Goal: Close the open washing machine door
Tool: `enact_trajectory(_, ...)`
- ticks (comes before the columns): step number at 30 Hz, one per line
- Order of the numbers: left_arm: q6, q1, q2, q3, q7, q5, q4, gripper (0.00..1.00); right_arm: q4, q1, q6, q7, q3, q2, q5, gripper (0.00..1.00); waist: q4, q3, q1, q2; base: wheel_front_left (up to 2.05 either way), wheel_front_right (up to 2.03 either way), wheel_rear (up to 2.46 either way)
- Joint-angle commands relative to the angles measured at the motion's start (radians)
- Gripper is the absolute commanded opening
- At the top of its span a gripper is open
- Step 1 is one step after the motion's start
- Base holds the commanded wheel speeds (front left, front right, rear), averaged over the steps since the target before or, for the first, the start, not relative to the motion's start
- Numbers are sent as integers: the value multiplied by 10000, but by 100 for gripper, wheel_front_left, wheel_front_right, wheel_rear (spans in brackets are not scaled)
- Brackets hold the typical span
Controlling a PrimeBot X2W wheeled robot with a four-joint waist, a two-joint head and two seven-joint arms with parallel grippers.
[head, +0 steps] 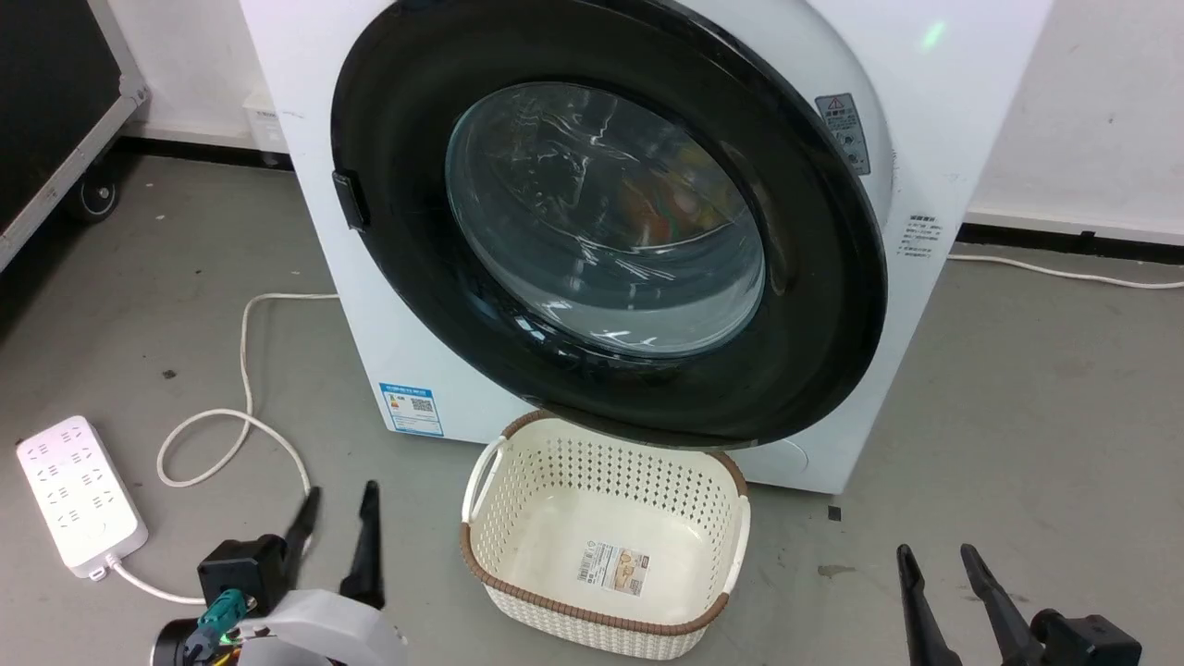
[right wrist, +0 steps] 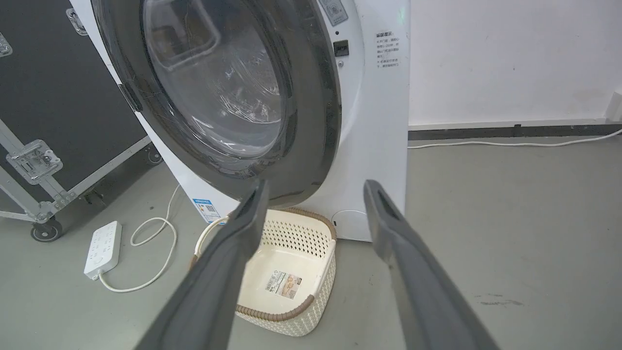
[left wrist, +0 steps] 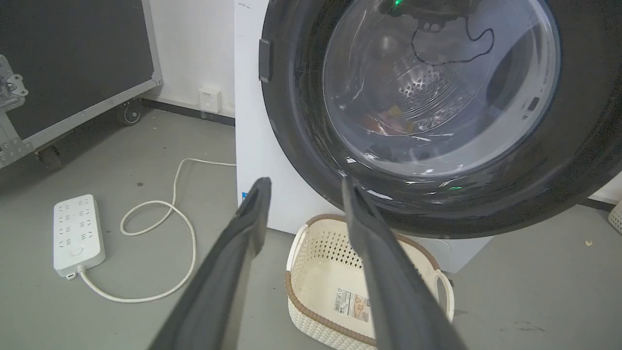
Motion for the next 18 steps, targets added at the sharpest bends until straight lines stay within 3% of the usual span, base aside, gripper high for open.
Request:
enact_trajectory(1, 81, 28, 68, -16, -29, 117, -65, 100, -61, 170, 8, -43, -46, 3, -113, 33, -1, -1, 1, 0, 0, 0, 0)
enact_trajectory(2, 113, 17, 92, -40, -35, 172, -99, 100, -84, 169, 8, -43, -72, 3, -245, 0, 4, 2, 1, 0, 0, 0, 0)
enact_trajectory(10, 415, 5, 198, -111, -179, 577, -579, 100, -325, -200, 8, 386, -132, 3, -826, 0, 74, 138, 1, 0, 0, 0, 0)
enact_trajectory(18, 471, -214, 176, -291, -300, 948, -1104, 100, 329, -2274, 8, 989, -480, 3, -1332, 0, 349, 887, 1, 0, 0, 0, 0)
